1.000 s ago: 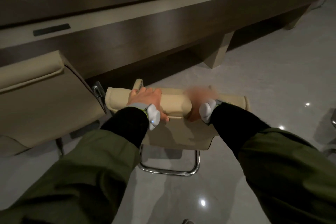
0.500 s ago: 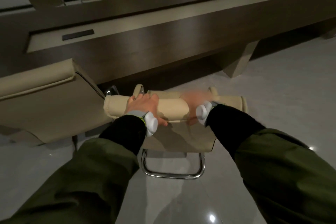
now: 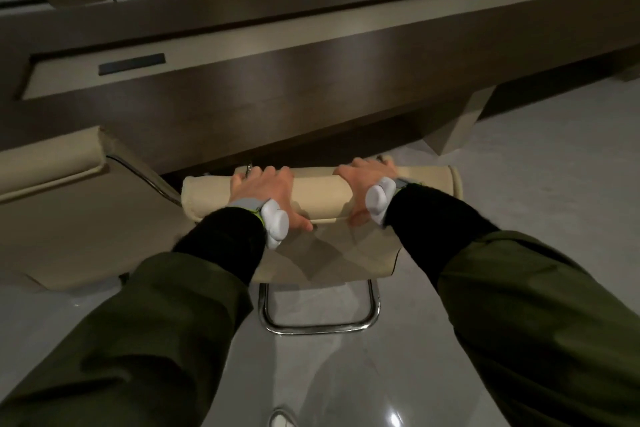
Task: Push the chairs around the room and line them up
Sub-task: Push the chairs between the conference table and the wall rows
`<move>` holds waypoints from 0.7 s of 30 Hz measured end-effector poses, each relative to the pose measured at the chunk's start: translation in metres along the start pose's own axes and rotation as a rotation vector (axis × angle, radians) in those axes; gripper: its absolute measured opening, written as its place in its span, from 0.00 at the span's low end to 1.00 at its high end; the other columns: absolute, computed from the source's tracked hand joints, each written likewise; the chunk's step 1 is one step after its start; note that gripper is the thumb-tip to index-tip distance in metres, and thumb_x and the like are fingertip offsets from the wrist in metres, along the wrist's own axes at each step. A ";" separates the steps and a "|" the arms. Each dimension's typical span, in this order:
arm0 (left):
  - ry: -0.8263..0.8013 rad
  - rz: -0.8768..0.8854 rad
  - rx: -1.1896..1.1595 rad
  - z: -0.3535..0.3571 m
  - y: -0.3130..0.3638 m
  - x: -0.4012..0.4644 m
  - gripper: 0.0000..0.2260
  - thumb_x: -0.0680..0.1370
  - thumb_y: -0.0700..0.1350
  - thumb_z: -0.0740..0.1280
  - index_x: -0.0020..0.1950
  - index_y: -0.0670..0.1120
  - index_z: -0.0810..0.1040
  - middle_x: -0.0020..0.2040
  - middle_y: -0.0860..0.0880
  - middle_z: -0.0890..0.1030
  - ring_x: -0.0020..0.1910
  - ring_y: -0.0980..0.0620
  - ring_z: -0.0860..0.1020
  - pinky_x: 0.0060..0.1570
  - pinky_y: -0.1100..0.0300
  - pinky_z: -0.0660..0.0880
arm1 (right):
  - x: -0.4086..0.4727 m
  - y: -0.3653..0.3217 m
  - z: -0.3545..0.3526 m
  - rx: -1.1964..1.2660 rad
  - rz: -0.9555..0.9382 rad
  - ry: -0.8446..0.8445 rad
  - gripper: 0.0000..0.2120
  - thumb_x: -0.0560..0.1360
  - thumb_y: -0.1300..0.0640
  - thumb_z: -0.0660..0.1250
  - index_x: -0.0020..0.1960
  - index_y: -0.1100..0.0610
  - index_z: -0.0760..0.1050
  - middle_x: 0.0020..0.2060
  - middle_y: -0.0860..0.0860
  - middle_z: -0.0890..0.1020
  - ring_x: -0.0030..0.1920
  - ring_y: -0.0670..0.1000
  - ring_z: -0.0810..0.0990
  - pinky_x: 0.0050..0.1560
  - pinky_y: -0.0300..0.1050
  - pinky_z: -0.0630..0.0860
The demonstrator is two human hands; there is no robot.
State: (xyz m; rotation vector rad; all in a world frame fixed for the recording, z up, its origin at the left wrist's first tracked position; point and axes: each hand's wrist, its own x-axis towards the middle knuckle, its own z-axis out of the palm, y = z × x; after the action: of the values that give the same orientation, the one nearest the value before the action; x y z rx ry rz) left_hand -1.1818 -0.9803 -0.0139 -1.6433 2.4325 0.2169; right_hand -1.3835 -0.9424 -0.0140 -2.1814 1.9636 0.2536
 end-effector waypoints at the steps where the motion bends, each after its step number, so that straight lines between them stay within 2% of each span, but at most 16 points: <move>1: -0.001 0.000 -0.001 -0.002 -0.001 0.009 0.39 0.58 0.74 0.72 0.61 0.55 0.68 0.52 0.51 0.70 0.61 0.44 0.71 0.63 0.42 0.65 | 0.009 0.004 -0.001 -0.009 0.003 0.004 0.40 0.60 0.40 0.78 0.68 0.43 0.66 0.59 0.51 0.72 0.61 0.57 0.72 0.64 0.57 0.64; 4: 0.035 0.005 -0.012 -0.005 -0.007 0.035 0.37 0.57 0.74 0.71 0.58 0.56 0.69 0.50 0.53 0.70 0.58 0.46 0.71 0.60 0.44 0.66 | 0.041 0.013 -0.004 -0.030 0.008 0.037 0.41 0.55 0.36 0.76 0.65 0.40 0.66 0.55 0.49 0.73 0.58 0.57 0.74 0.59 0.56 0.66; 8: 0.052 0.013 -0.024 -0.013 -0.016 0.067 0.34 0.57 0.74 0.70 0.54 0.56 0.68 0.48 0.53 0.71 0.55 0.47 0.71 0.56 0.47 0.65 | 0.075 0.024 -0.011 0.002 -0.007 0.048 0.40 0.56 0.35 0.74 0.66 0.40 0.66 0.55 0.49 0.73 0.57 0.56 0.73 0.59 0.54 0.66; 12: 0.030 0.015 -0.032 -0.023 -0.027 0.096 0.34 0.58 0.74 0.71 0.54 0.56 0.67 0.50 0.52 0.71 0.57 0.46 0.71 0.58 0.46 0.66 | 0.108 0.032 -0.016 0.025 -0.015 0.060 0.39 0.57 0.32 0.70 0.66 0.41 0.66 0.55 0.49 0.73 0.57 0.56 0.74 0.59 0.54 0.67; 16: 0.023 0.001 -0.041 -0.028 -0.035 0.117 0.35 0.58 0.74 0.71 0.55 0.56 0.68 0.50 0.52 0.71 0.57 0.45 0.71 0.59 0.45 0.66 | 0.134 0.034 -0.026 -0.010 -0.014 0.002 0.38 0.58 0.37 0.74 0.65 0.40 0.65 0.55 0.49 0.72 0.57 0.57 0.73 0.59 0.56 0.65; 21: 0.029 -0.029 -0.049 -0.031 -0.033 0.137 0.34 0.58 0.74 0.71 0.54 0.56 0.68 0.51 0.52 0.72 0.56 0.46 0.71 0.59 0.45 0.65 | 0.154 0.048 -0.030 -0.014 -0.038 0.016 0.37 0.57 0.41 0.76 0.64 0.39 0.67 0.53 0.49 0.71 0.57 0.57 0.72 0.59 0.57 0.64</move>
State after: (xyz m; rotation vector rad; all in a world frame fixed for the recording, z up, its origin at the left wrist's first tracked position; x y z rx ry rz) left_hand -1.2039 -1.1232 -0.0175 -1.7126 2.4412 0.2521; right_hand -1.4155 -1.1029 -0.0254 -2.2340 1.9318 0.2458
